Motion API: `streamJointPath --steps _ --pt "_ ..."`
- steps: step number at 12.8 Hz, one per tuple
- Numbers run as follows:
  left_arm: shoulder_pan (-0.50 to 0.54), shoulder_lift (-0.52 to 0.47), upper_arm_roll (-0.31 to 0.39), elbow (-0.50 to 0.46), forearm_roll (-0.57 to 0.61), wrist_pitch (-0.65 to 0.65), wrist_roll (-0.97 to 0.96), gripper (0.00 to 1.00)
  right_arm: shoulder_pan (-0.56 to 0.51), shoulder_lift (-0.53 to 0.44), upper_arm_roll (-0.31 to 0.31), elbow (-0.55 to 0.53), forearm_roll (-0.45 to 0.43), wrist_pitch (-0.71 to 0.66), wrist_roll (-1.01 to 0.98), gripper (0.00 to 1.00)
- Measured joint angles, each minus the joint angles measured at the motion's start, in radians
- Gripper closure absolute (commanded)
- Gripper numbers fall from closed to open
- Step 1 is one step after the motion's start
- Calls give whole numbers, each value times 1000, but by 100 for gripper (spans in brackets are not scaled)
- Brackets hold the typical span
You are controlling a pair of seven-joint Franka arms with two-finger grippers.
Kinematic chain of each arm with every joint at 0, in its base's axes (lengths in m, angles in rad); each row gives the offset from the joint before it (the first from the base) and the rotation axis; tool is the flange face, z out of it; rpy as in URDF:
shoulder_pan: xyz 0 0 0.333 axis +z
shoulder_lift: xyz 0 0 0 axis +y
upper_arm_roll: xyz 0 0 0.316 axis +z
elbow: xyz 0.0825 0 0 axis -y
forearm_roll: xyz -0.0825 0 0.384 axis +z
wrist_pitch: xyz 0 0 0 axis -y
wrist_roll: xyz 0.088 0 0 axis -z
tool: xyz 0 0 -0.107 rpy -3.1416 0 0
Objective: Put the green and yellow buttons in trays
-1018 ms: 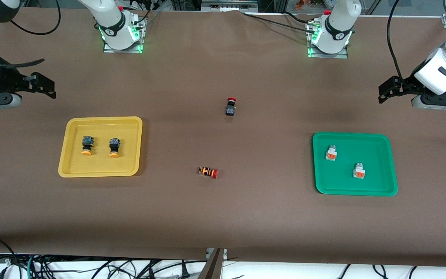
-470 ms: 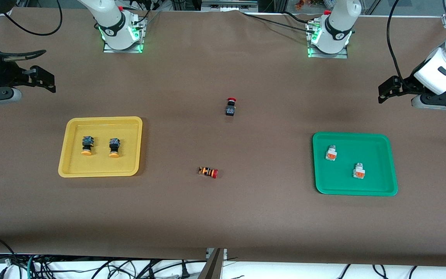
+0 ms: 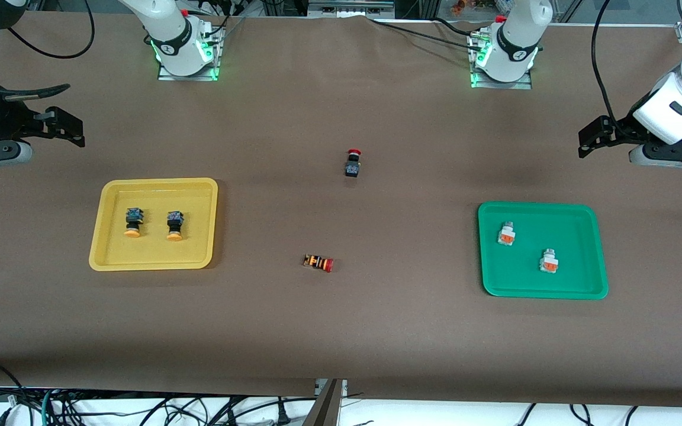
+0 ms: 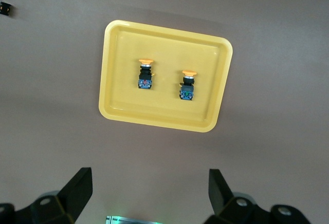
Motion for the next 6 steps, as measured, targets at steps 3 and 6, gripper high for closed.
streamJointPath --steps 3,6 --pt "0 0 0 0 0 0 0 0 0 3 0 0 0 0 0 0" --pt "0 0 0 0 0 0 0 0 0 6 0 0 0 0 0 0"
